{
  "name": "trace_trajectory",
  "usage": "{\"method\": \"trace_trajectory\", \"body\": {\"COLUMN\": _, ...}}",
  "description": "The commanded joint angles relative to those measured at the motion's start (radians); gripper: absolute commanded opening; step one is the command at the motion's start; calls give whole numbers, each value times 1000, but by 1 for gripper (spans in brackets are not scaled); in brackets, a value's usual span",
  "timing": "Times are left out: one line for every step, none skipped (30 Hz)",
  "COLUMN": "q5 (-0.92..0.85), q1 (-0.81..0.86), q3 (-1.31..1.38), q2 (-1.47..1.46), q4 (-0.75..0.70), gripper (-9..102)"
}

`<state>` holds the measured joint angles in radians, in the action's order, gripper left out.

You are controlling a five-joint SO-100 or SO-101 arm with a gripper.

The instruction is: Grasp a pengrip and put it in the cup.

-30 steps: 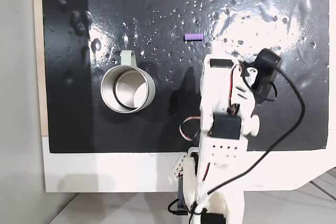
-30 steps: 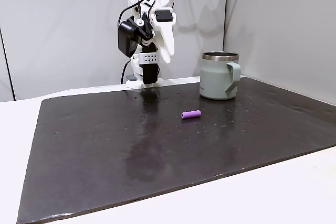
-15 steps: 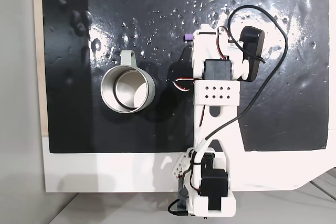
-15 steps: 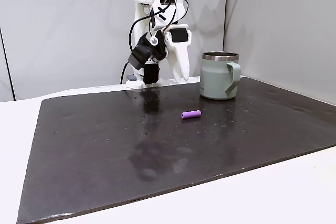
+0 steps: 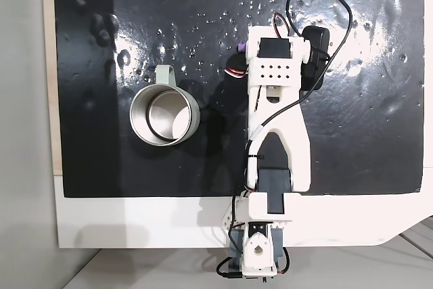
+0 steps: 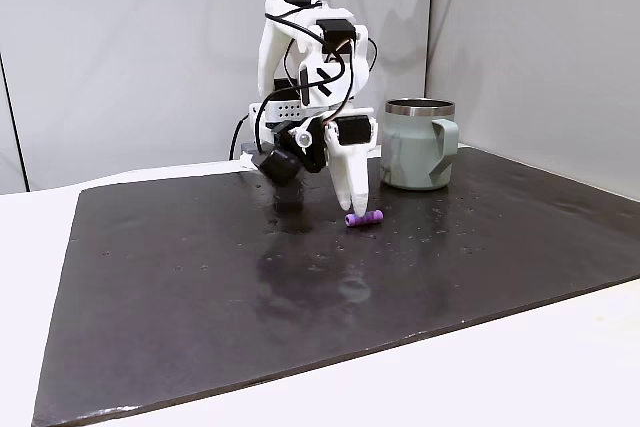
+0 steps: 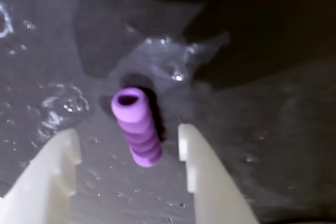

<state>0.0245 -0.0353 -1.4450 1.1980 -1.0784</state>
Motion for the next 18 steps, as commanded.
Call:
{"method": "trace_trajectory", "body": {"q5": 20, "q1": -25, "q3": 98, "q2": -32, "q4": -15, "gripper": 18}}
{"method": "trace_trajectory", "body": {"q5": 21, "q1": -29, "q3": 112, "q2": -48, "q4": -17, "gripper": 18}}
{"method": "trace_trajectory", "body": {"q5": 23, "q1": -34, "q3": 124, "q2": -63, "q4": -17, "gripper": 18}}
{"method": "trace_trajectory", "body": {"q5": 25, "q1": -37, "q3": 138, "q2": -78, "q4": -20, "gripper": 18}}
{"method": "trace_trajectory", "body": {"q5": 28, "q1": -41, "q3": 150, "q2": -92, "q4": -21, "gripper": 18}}
{"method": "trace_trajectory", "body": {"q5": 28, "q1": -44, "q3": 163, "q2": -107, "q4": -25, "gripper": 18}}
{"method": "trace_trajectory", "body": {"q5": 29, "q1": -46, "q3": 175, "q2": -121, "q4": -28, "gripper": 18}}
{"method": "trace_trajectory", "body": {"q5": 29, "q1": -48, "q3": 184, "q2": -135, "q4": -31, "gripper": 18}}
{"method": "trace_trajectory", "body": {"q5": 29, "q1": -49, "q3": 192, "q2": -149, "q4": -35, "gripper": 16}}
{"method": "trace_trajectory", "body": {"q5": 29, "q1": -51, "q3": 199, "q2": -160, "q4": -41, "gripper": 14}}
{"method": "trace_trajectory", "body": {"q5": 29, "q1": -51, "q3": 212, "q2": -173, "q4": -55, "gripper": 11}}
{"method": "trace_trajectory", "body": {"q5": 29, "q1": -51, "q3": 227, "q2": -189, "q4": -71, "gripper": 7}}
{"method": "trace_trajectory", "body": {"q5": 28, "q1": -52, "q3": 238, "q2": -201, "q4": -81, "gripper": 4}}
{"method": "trace_trajectory", "body": {"q5": 28, "q1": -52, "q3": 244, "q2": -206, "q4": -89, "gripper": 2}}
{"method": "trace_trajectory", "body": {"q5": 28, "q1": -52, "q3": 244, "q2": -207, "q4": -89, "gripper": 1}}
{"method": "trace_trajectory", "body": {"q5": 29, "q1": -49, "q3": 245, "q2": -207, "q4": -94, "gripper": 0}}
{"method": "trace_trajectory", "body": {"q5": 32, "q1": -48, "q3": 249, "q2": -207, "q4": -100, "gripper": 0}}
{"method": "trace_trajectory", "body": {"q5": 37, "q1": -43, "q3": 262, "q2": -207, "q4": -118, "gripper": 0}}
